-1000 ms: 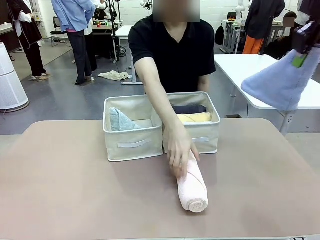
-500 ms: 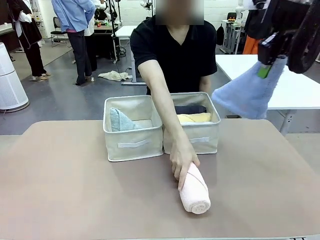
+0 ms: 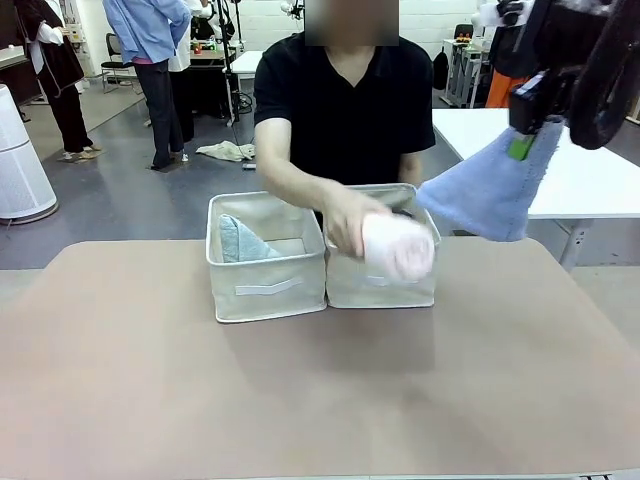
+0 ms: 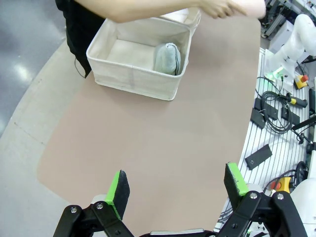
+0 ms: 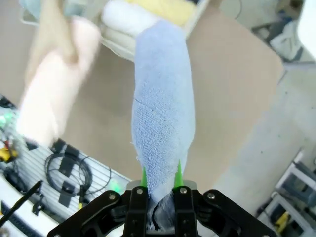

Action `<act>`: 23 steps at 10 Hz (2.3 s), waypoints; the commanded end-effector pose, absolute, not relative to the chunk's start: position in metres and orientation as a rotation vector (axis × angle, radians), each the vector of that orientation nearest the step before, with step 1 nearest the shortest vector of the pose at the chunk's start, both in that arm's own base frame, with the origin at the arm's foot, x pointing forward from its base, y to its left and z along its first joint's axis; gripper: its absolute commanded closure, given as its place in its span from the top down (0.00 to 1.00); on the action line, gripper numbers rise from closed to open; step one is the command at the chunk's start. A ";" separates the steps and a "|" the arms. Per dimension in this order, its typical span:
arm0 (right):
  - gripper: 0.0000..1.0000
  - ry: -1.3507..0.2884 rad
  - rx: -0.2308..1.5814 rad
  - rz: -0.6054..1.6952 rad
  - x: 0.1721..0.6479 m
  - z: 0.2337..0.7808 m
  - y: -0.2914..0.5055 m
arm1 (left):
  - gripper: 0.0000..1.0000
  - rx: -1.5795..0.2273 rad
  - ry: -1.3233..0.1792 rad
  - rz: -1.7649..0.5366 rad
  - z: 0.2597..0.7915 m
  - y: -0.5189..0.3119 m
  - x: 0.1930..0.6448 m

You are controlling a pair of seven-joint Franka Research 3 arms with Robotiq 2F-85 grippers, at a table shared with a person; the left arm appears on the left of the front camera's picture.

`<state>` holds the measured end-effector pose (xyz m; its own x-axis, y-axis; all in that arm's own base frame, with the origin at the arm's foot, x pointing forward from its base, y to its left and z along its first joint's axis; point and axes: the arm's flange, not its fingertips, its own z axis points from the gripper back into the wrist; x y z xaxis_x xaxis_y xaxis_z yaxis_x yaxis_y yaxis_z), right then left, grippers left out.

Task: Sort the towels based on their folding style.
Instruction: Pick up another triangle-folded towel from the table and place it in the left Fabric basket.

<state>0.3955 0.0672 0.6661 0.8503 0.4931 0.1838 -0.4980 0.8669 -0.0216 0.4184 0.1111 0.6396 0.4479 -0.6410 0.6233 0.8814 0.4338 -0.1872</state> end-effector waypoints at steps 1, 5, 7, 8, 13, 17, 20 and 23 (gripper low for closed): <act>0.00 -0.237 0.022 0.495 0.326 0.679 -0.017 | 1.00 -0.538 -0.520 -0.997 0.640 0.109 0.419; 0.00 -0.376 0.092 0.456 0.285 0.701 -0.066 | 1.00 -0.538 -0.520 -0.997 0.640 0.109 0.419; 0.00 -0.364 0.096 0.456 0.289 0.697 -0.068 | 1.00 -0.538 -0.520 -0.997 0.640 0.109 0.419; 0.00 -0.364 0.095 0.455 0.289 0.696 -0.069 | 1.00 -0.538 -0.520 -0.997 0.640 0.109 0.419; 0.00 -0.370 0.142 0.578 0.318 0.706 -0.012 | 1.00 -0.538 -0.520 -0.997 0.640 0.109 0.419; 0.00 -0.329 0.207 0.679 0.358 0.701 0.064 | 1.00 -0.538 -0.520 -0.997 0.640 0.109 0.419; 0.00 -0.310 0.190 0.705 0.350 0.694 0.075 | 1.00 -0.538 -0.520 -0.997 0.640 0.109 0.419; 0.00 -0.310 0.190 0.705 0.350 0.694 0.075 | 1.00 -0.538 -0.520 -0.997 0.640 0.109 0.419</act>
